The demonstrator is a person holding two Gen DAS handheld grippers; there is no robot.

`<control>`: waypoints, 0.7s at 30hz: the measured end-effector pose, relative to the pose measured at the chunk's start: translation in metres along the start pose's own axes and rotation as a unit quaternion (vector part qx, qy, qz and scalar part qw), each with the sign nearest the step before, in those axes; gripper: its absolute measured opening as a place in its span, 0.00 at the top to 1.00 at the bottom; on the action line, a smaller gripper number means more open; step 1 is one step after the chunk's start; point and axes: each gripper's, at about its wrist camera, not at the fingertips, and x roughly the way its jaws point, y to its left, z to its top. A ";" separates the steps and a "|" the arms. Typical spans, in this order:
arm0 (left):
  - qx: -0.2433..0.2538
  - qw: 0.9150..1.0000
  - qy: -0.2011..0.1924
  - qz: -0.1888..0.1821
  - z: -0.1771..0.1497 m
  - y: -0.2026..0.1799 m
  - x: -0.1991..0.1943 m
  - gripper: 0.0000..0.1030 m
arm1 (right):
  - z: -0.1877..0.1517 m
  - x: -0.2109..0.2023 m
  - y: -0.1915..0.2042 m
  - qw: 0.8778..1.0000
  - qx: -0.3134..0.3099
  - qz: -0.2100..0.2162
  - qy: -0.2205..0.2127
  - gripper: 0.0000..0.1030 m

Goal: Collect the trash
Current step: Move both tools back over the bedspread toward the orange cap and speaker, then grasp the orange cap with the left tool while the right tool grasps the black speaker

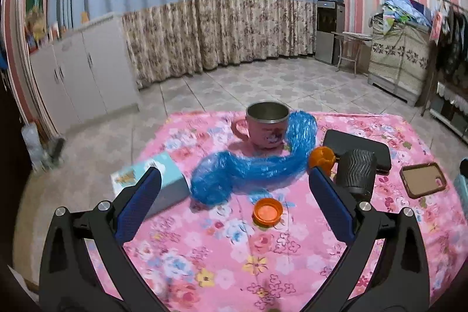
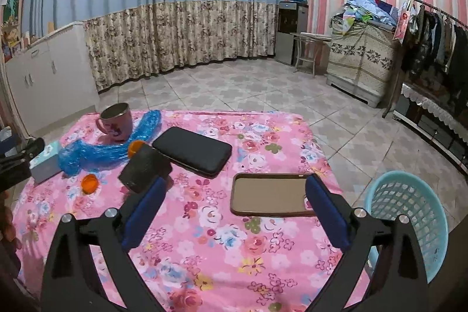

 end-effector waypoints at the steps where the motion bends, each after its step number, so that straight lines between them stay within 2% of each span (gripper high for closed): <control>1: 0.002 1.000 0.006 0.002 -0.002 0.000 0.005 0.05 | 0.000 0.004 0.000 1.000 0.000 -0.001 0.004 0.09; 5: -0.003 1.000 0.021 0.000 -0.012 0.008 0.026 0.05 | -0.002 0.018 0.000 1.000 -0.001 -0.014 0.008 0.09; 8: -0.003 0.998 0.055 -0.013 -0.020 0.012 0.048 0.05 | -0.006 0.030 0.000 1.000 0.003 -0.022 0.018 0.08; 13: -0.001 0.996 0.089 -0.020 -0.031 0.008 0.074 0.05 | -0.014 0.053 -0.004 0.998 0.030 -0.044 0.031 0.08; 16: 0.000 0.993 0.109 -0.035 -0.036 0.000 0.088 0.05 | -0.017 0.061 -0.003 0.998 0.031 -0.039 0.030 0.08; 21: -0.001 0.988 0.147 -0.045 -0.043 -0.011 0.116 0.05 | -0.020 0.073 -0.001 0.999 0.031 -0.002 0.038 0.08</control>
